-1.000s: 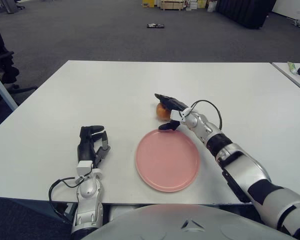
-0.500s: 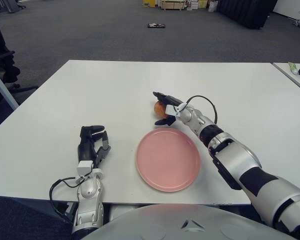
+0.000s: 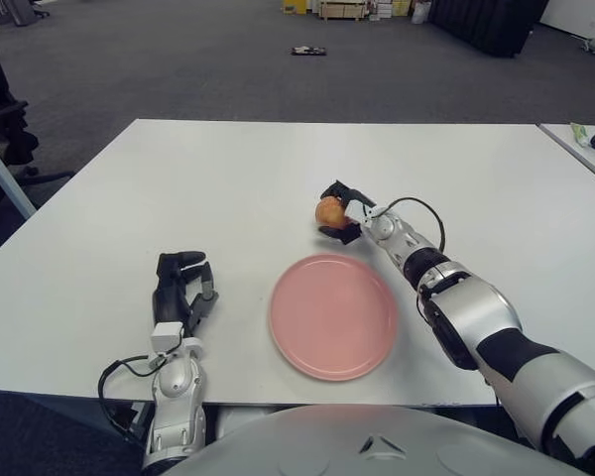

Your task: Put the apple into the plate.

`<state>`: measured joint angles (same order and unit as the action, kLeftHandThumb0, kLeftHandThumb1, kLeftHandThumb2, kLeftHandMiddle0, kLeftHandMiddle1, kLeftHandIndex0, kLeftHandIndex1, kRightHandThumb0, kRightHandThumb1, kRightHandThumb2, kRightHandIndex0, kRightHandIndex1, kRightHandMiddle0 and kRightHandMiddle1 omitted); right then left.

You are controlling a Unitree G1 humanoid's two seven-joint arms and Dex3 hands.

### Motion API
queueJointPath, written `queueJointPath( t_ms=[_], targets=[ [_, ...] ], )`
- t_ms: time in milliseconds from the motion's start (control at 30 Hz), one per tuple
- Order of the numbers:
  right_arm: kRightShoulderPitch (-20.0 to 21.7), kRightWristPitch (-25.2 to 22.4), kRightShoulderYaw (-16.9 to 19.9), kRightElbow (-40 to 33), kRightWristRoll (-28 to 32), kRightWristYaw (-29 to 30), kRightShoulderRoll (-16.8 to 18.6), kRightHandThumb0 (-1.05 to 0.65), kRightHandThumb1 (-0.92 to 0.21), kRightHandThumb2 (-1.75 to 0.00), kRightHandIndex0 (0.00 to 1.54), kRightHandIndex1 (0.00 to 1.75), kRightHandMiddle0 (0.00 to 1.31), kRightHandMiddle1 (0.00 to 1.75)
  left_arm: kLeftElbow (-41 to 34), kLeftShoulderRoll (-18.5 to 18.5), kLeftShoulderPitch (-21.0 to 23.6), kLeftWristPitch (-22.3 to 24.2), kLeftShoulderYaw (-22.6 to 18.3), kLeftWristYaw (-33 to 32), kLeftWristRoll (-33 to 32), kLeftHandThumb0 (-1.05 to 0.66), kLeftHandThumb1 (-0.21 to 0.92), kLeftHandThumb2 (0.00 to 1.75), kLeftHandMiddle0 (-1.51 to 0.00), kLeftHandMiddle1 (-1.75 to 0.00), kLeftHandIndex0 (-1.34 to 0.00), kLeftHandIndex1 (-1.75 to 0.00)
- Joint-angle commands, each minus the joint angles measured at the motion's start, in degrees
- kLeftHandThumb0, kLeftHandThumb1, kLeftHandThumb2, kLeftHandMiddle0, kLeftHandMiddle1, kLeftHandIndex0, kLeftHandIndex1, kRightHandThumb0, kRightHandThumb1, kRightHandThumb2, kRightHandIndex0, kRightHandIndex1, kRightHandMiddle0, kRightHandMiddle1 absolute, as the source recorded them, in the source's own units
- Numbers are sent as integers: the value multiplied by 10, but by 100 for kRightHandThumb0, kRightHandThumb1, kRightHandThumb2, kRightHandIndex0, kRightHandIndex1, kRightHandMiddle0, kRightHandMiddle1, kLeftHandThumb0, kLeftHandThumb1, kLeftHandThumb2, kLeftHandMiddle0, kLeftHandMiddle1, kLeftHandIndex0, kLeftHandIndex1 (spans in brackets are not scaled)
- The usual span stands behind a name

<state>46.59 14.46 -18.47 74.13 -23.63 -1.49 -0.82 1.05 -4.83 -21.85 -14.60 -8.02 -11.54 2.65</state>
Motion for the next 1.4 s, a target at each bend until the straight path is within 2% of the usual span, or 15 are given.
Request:
queueJointPath(
  t_ms=[0,100,167,200,267,400,467,633,833,1367],
  targets=[
    [-22,-21,6,14,6,-11,2,-41,-59,-96,24,151,34,173,11,-5,-11,23,-1,-4,-1,-36,84,65,-40,-154,-24,-175],
    [-24,-21,13,13,8,-9,3,-41,-57,-99,27,155,39,174,9,-5,-11,28,-1,-6,0,-36,84,65,-39,-154,-24,-175],
    [-24,-20,17,13,9,-8,4,-17,-54,-98,41,147,42,174,8,-5,-11,31,-1,-6,0,-36,84,65,-39,-155,-24,-175],
    [-25,-18,20,12,12,-6,4,-14,-53,-98,43,146,42,174,8,-4,-10,29,-1,-6,1,-36,84,65,-39,-155,-24,-175],
    [-26,-13,24,11,14,-5,4,-6,-44,-108,55,143,47,175,10,-2,-9,23,0,-3,1,-36,84,65,-39,-156,-24,-175],
    [-25,-9,28,10,14,-5,5,-2,-35,-118,64,145,48,175,12,0,-8,21,0,0,-1,-36,83,65,-39,-156,-24,-175],
    [-24,-7,30,10,14,-5,5,-1,-27,-130,69,154,48,175,11,1,-7,25,0,0,-2,-36,83,66,-39,-156,-24,-175],
    [-19,-4,36,3,16,-2,4,-1,-20,-144,72,167,49,175,8,1,-5,35,-3,-2,-4,-36,84,64,-39,-155,-24,-175],
    [-17,1,40,-18,23,6,5,-1,-3,-165,82,174,60,175,9,0,0,41,-7,-6,-5,-35,86,61,-41,-153,-23,-175],
    [-28,39,70,-64,57,37,8,-1,0,-169,84,175,63,175,9,3,7,46,-10,1,-10,-35,90,55,-36,-154,-21,-175]
  ],
)
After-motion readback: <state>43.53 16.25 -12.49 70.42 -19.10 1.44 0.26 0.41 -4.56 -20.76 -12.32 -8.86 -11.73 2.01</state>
